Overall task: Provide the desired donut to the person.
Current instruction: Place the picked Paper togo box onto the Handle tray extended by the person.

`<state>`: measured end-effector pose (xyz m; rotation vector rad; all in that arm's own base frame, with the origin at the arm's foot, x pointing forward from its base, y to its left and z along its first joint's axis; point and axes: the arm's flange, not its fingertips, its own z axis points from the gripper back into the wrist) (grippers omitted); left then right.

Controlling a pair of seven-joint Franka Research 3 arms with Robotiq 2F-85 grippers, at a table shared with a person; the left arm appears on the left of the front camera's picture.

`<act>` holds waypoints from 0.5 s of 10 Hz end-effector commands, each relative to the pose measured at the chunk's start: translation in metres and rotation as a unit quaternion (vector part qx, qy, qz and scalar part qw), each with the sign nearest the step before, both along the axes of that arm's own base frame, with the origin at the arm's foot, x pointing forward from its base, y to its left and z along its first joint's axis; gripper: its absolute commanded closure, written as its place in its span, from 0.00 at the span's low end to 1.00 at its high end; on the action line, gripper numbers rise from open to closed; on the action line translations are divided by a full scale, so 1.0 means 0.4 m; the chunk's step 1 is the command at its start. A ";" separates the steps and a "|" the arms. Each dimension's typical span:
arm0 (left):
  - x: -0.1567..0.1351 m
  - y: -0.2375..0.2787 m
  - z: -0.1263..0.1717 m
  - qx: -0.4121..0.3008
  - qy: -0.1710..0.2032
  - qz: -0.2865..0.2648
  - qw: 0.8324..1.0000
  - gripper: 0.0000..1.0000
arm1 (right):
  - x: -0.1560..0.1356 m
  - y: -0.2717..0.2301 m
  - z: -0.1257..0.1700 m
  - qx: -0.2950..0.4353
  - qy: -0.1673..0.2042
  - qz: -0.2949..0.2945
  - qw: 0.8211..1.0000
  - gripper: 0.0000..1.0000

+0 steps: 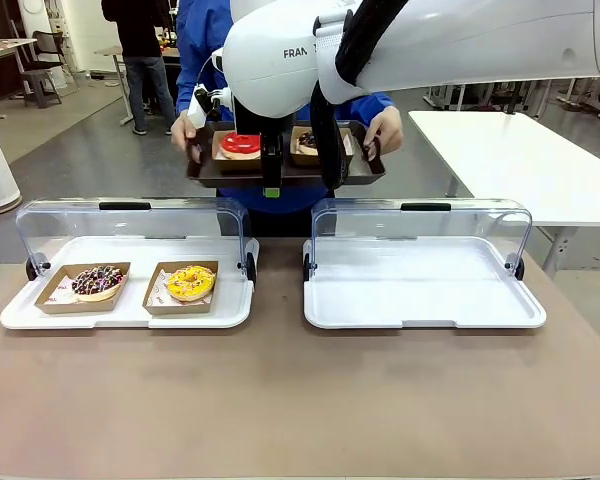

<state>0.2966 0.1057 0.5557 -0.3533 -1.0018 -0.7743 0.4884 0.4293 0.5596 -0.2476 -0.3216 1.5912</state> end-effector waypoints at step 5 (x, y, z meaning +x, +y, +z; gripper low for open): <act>-0.001 0.001 0.000 -0.005 0.001 -0.002 1.000 0.00 | -0.091 -0.238 0.120 0.119 -0.027 -0.155 0.980 0.00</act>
